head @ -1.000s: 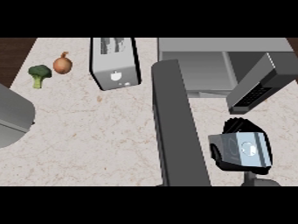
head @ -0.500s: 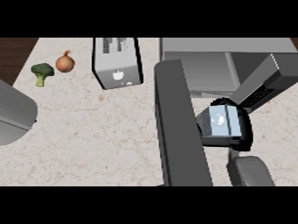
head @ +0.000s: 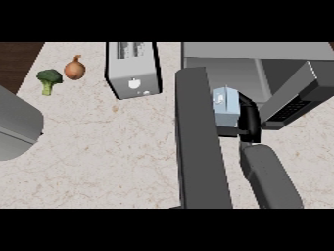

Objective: Pick up the milk, place it into the microwave and close the microwave

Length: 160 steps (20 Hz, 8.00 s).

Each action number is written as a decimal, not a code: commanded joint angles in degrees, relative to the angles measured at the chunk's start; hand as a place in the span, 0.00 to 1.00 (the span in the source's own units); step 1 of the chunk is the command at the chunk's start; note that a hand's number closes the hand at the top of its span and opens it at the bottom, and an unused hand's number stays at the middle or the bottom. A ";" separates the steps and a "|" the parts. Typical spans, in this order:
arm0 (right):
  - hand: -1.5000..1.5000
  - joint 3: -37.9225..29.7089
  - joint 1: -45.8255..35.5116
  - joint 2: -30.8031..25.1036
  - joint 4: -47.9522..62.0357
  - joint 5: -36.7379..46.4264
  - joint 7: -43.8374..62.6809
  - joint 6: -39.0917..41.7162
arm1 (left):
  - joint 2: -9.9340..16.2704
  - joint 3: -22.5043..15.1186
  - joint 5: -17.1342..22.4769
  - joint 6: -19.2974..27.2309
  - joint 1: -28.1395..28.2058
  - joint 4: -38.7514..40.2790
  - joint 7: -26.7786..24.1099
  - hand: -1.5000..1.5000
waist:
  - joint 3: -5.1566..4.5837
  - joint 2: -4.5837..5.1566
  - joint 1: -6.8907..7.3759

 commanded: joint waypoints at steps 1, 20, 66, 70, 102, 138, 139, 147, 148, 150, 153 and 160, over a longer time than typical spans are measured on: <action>1.00 1.47 -8.22 0.38 9.59 -3.87 0.56 -5.36 | -0.59 0.71 0.85 -0.28 -1.12 1.66 -0.24 0.00 | 0.01 -0.01 0.21; 1.00 -6.12 -23.99 -8.51 38.03 4.34 -9.70 -13.47 | 2.29 1.26 0.72 -3.09 -1.93 1.13 0.74 0.00 | 0.20 2.18 4.81; 0.00 1.68 -30.84 -9.50 47.84 19.13 -0.49 -35.38 | 2.53 2.72 1.43 -4.77 -10.09 6.47 3.06 0.00 | 0.41 3.94 9.49; 0.00 1.16 -30.99 -8.62 47.36 18.60 -1.13 -33.34 | 2.12 1.94 0.06 -4.62 -9.87 6.65 1.80 0.00 | 0.48 4.09 9.81; 0.00 -12.39 -13.72 -3.78 40.94 4.44 -28.73 1.24 | 1.72 1.87 -1.32 -3.05 -5.61 4.98 1.93 0.00 | 0.17 0.84 1.46; 0.00 -14.11 15.34 -21.87 21.11 -5.41 -26.32 31.52 | -9.49 -12.75 -21.23 0.21 -34.88 26.14 19.39 1.00 | -0.03 -0.22 -1.83; 0.00 -14.27 17.83 -22.11 21.64 -5.55 -29.98 32.56 | -9.60 -13.38 -22.05 2.30 -33.38 21.81 22.86 1.00 | 0.02 -0.24 -1.69; 0.00 -14.92 18.65 -27.40 20.13 -7.74 -27.52 37.00 | -12.56 -11.04 -27.37 2.52 -47.11 36.26 25.19 1.00 | 0.00 -0.21 -2.52; 0.00 -14.62 18.81 -26.36 21.26 -7.58 -28.92 36.96 | -12.59 -13.25 -28.09 1.29 -47.65 34.54 28.98 1.00 | 0.10 -0.16 -2.28; 0.00 -14.07 19.12 -27.51 20.71 -7.56 -28.19 38.04 | -12.57 -15.05 -28.64 -2.50 -50.90 39.62 31.08 1.00 | 0.13 0.00 -2.99; 0.00 -13.38 20.46 -25.81 18.85 -8.12 -28.75 37.43 | -15.20 -15.81 -27.83 -6.46 -56.03 45.69 35.21 1.00 | 0.07 0.03 -3.51; 0.00 -13.24 19.21 -28.81 16.93 -10.17 -27.48 41.15 | -15.30 -27.72 -21.92 0.06 -63.36 55.42 32.73 1.00 | -0.03 0.17 -3.90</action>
